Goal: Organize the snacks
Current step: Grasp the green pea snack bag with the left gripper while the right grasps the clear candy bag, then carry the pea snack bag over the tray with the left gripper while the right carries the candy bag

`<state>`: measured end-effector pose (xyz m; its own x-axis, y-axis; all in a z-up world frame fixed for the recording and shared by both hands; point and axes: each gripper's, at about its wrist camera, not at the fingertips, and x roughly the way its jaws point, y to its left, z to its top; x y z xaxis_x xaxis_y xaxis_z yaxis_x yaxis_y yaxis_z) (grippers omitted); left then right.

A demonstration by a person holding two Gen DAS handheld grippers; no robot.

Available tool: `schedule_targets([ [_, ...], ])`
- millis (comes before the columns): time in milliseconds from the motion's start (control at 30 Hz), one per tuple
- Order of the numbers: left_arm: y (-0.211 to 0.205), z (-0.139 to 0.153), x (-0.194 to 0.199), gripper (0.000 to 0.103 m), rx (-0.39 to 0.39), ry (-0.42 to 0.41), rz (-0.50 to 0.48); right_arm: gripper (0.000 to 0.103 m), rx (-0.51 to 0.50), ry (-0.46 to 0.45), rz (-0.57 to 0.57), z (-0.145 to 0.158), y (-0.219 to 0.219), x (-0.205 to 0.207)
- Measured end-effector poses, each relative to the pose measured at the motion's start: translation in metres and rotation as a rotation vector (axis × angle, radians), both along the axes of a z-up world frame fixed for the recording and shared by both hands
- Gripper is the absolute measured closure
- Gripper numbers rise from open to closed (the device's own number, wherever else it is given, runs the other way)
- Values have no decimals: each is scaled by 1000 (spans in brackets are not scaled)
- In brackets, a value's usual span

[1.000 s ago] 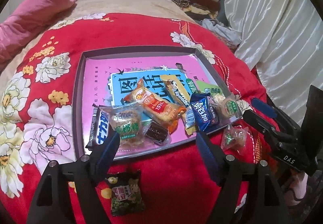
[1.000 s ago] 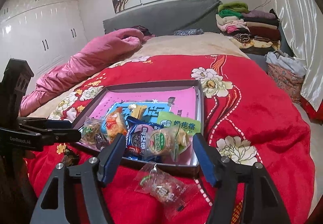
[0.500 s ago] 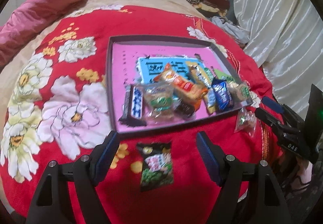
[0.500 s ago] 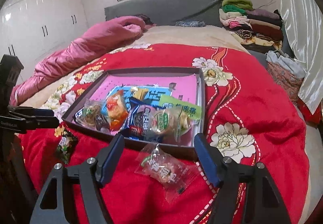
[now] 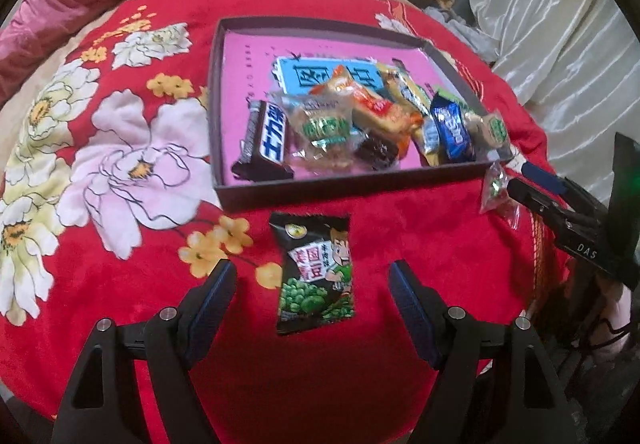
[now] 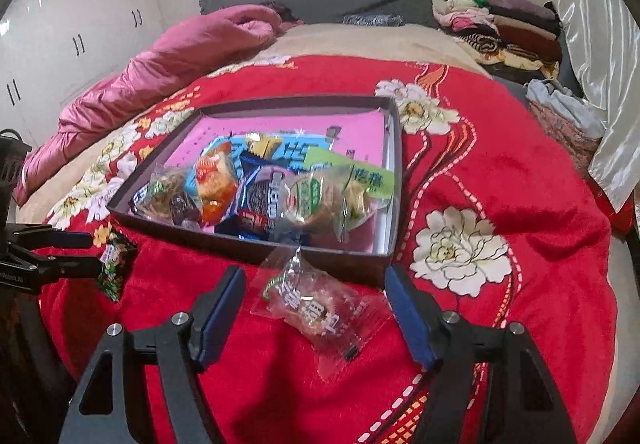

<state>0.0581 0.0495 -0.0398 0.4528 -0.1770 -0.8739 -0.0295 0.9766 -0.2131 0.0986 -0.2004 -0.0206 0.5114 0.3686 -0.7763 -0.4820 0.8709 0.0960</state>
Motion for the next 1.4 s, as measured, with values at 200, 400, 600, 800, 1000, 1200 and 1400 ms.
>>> schedule_targets([
  [200,-7,-6,0,24,7,8,-10,31,-32,58,16,-14,1,3],
  [400,-8,-12,1,24,4,22,-6,30,-73,68,68,-21,12,-2],
  [600,-9,-17,2,24,4,30,-2,30,-182,34,188,-29,40,-17],
  [800,-16,-21,5,24,14,30,6,54,-176,38,226,-31,45,-15],
  [1000,-22,-26,10,36,14,27,6,56,-26,63,224,-18,35,-13],
  [1200,-16,-32,12,59,-14,38,21,64,77,71,233,-9,33,-14],
  [1400,-8,-24,9,63,-53,17,28,64,135,40,232,3,30,-16],
])
